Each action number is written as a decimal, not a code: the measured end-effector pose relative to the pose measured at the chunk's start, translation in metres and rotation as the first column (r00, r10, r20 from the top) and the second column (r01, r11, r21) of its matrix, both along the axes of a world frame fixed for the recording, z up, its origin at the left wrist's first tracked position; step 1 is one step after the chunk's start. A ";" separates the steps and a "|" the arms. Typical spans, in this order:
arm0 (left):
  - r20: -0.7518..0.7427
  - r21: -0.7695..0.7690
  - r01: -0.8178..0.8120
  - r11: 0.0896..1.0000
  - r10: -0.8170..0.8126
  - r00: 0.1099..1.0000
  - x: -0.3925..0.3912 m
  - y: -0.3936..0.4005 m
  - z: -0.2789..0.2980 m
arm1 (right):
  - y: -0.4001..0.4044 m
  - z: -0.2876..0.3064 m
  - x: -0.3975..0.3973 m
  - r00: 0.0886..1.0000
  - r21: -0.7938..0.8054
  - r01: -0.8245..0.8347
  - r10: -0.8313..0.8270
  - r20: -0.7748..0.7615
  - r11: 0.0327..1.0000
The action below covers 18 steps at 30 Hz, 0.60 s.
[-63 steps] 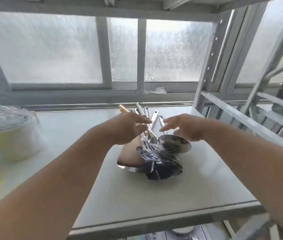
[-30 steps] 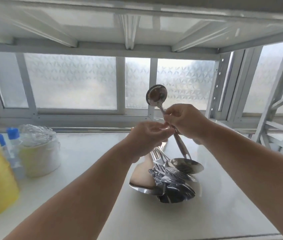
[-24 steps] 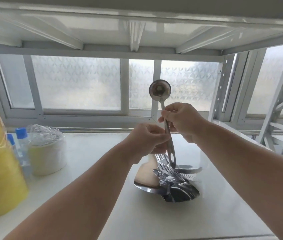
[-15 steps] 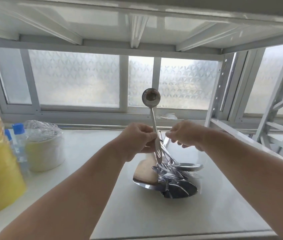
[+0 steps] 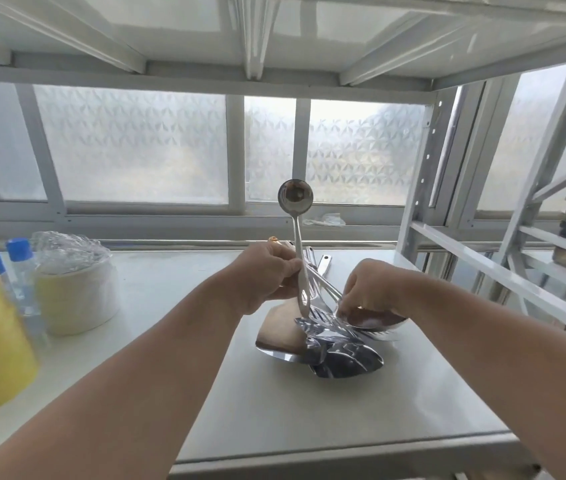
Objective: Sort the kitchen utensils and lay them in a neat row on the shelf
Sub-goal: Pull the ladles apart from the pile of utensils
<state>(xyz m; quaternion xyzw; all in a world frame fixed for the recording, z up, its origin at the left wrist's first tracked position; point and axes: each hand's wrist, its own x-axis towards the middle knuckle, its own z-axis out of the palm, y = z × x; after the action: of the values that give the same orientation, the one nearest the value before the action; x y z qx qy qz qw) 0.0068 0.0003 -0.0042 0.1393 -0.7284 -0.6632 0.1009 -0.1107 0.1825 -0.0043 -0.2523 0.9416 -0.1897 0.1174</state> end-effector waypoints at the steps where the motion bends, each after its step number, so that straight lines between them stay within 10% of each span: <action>1: 0.002 -0.012 -0.007 1.000 0.007 1.000 -0.002 0.004 0.002 | 0.004 0.001 -0.001 0.997 0.035 -0.023 0.025 -0.077 0.999; 10: -0.046 -0.539 -0.161 0.827 0.162 0.986 -0.019 0.024 0.023 | 0.051 0.013 -0.028 0.810 0.358 -0.008 0.216 -0.545 0.934; 18: 0.040 -0.755 -0.100 0.648 0.197 0.980 -0.010 0.021 0.025 | 0.072 0.018 -0.051 0.645 0.154 -0.225 0.266 -0.716 0.962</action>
<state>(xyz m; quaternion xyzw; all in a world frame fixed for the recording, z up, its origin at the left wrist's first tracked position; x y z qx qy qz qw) -0.0035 0.0217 0.0207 0.1836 -0.9272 -0.2846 0.1599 -0.1618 0.2544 0.0135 -0.4290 0.8711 -0.0314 -0.2368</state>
